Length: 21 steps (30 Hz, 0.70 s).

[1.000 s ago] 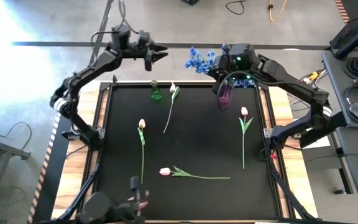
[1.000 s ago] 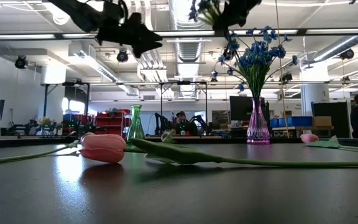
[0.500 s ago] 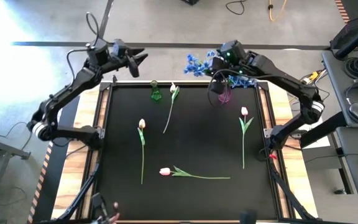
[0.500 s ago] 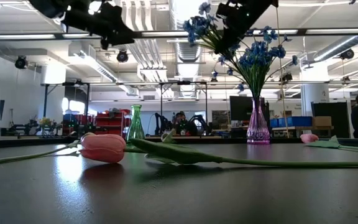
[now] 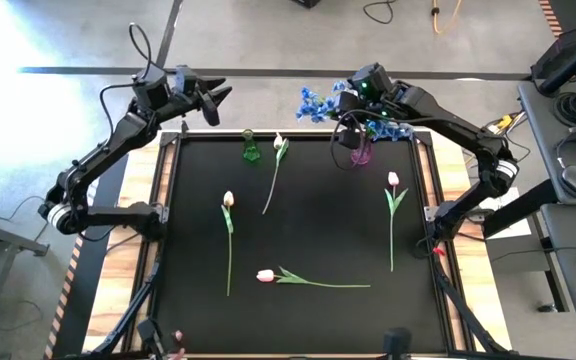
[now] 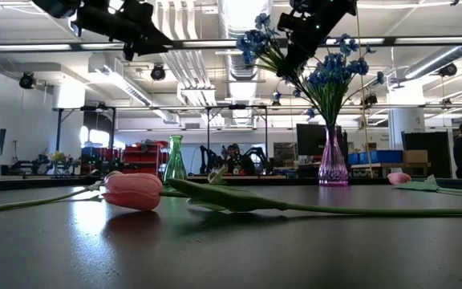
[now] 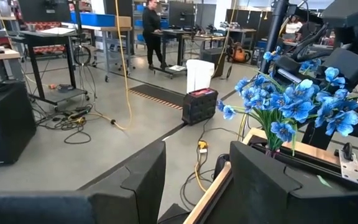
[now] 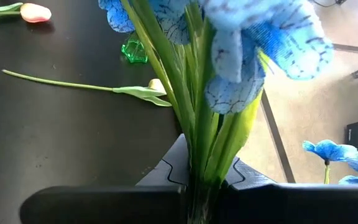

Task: Sort flowers into vase by color
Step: Put the blue flowers into the violet vase

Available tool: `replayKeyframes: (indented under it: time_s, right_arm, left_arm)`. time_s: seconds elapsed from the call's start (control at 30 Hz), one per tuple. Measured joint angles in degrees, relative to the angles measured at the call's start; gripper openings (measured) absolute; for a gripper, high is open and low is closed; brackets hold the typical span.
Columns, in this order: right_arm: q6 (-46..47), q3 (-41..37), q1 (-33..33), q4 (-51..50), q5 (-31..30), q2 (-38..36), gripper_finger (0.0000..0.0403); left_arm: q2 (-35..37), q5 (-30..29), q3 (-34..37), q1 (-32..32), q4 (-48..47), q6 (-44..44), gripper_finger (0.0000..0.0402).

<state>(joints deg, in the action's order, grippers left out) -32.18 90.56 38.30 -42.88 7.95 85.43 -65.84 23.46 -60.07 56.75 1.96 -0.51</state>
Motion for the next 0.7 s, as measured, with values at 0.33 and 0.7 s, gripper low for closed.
replayKeyframes:
  time_s: [0.33,0.7]
  right_arm:
    - [0.67,-0.80,0.29,2.00,-1.02,-0.08,0.0013]
    - [2.89,-2.25,0.48,5.45,-3.63,-0.19,0.0013]
  left_arm:
    - [0.00,-0.18,0.00,0.00,-0.02,0.00,0.0164]
    - [-0.02,-0.22,0.00,0.00,0.00,-0.02,0.0164]
